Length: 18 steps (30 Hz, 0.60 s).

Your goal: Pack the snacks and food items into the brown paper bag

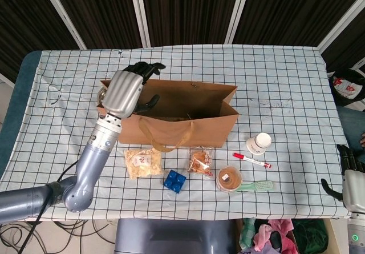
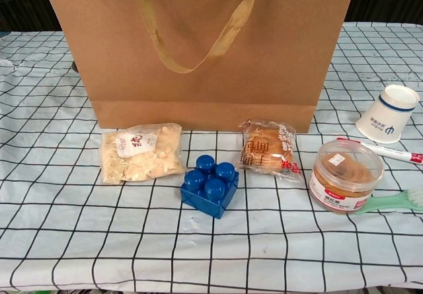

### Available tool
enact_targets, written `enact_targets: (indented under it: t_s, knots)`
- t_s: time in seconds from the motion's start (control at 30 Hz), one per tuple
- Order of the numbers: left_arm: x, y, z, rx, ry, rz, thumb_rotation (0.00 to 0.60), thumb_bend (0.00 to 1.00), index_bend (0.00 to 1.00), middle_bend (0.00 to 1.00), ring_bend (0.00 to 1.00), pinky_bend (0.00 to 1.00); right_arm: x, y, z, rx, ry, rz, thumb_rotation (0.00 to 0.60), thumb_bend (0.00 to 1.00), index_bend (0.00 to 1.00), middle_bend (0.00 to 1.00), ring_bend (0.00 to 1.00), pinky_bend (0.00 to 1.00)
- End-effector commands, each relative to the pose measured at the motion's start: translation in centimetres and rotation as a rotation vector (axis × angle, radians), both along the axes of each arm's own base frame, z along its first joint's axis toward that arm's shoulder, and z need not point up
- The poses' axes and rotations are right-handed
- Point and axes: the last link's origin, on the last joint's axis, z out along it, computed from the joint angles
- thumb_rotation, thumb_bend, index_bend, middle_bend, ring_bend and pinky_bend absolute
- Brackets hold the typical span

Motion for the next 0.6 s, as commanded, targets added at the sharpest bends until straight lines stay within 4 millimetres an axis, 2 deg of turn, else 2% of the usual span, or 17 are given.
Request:
enact_targets:
  t_s: [0.03, 0.17, 0.27, 0.33, 0.47, 0.6]
  knots:
    - [0.2, -0.5, 1.1, 0.003, -0.036, -0.013, 0.6, 0.07, 0.06, 0.1, 0.0, 0.17, 0.1, 0.0, 0.0, -0.002, -0.003, 0.004, 0.6, 0.22, 0.01, 0.07, 0.18, 0.22]
    - [-0.1, -1.9, 2.8, 0.033, -0.096, -0.037, 0.6, 0.08, 0.07, 0.11, 0.0, 0.17, 0.2, 0.1, 0.2, -0.006, -0.007, 0.012, 0.6, 0.22, 0.01, 0.07, 0.18, 0.22]
    - [-1.6, -4.4, 4.2, 0.075, -0.09, -0.049, 0.6, 0.15, 0.11, 0.15, 0.03, 0.19, 0.2, 0.1, 0.3, -0.012, -0.011, 0.016, 0.6, 0.22, 0.01, 0.07, 0.18, 0.22]
    - [-3.8, -6.8, 5.1, 0.116, -0.051, -0.052, 0.6, 0.17, 0.13, 0.18, 0.06, 0.2, 0.2, 0.2, 0.5, -0.017, -0.011, 0.019, 0.6, 0.22, 0.01, 0.07, 0.18, 0.22]
    - [-10.0, -11.4, 6.6, 0.217, 0.033, -0.051, 0.6, 0.17, 0.14, 0.19, 0.06, 0.21, 0.3, 0.2, 0.5, -0.02, -0.01, 0.022, 0.6, 0.22, 0.01, 0.07, 0.18, 0.22]
    - [-15.9, -14.4, 6.5, 0.218, 0.087, -0.087, 0.6, 0.17, 0.14, 0.19, 0.07, 0.21, 0.3, 0.2, 0.3, -0.018, -0.007, 0.019, 0.6, 0.22, 0.01, 0.07, 0.18, 0.22]
